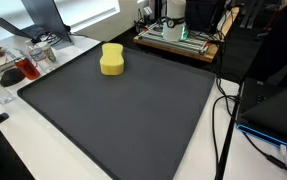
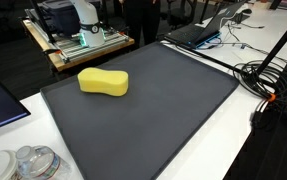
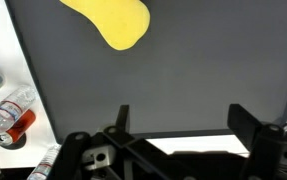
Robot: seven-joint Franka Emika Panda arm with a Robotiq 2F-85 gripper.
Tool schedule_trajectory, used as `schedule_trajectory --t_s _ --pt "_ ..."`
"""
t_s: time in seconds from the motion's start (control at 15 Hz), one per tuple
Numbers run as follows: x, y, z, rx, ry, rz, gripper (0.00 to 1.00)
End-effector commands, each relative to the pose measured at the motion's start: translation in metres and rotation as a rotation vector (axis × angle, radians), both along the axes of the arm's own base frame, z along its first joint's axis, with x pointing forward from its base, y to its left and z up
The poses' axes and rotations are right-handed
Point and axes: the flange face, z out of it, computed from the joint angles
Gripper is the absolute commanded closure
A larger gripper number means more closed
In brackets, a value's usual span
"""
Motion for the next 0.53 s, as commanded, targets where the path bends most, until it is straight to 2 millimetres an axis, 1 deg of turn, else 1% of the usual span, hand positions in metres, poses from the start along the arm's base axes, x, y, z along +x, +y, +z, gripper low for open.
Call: schedule_trajectory --t_s 0.0,0.13,0.27,0.47 --pt "-0.009 -0.002 0.0 0.02 0.01 0.003 0.0" --pt "-0.006 -0.005 -0.006 0.028 0.041 -0.011 0.0" --pt "-0.001 -0.008 -0.021 0.017 0.106 -0.038 0.0" --pt "0.01 -0.009 -0.055 -0.014 0.221 -0.071 0.0"
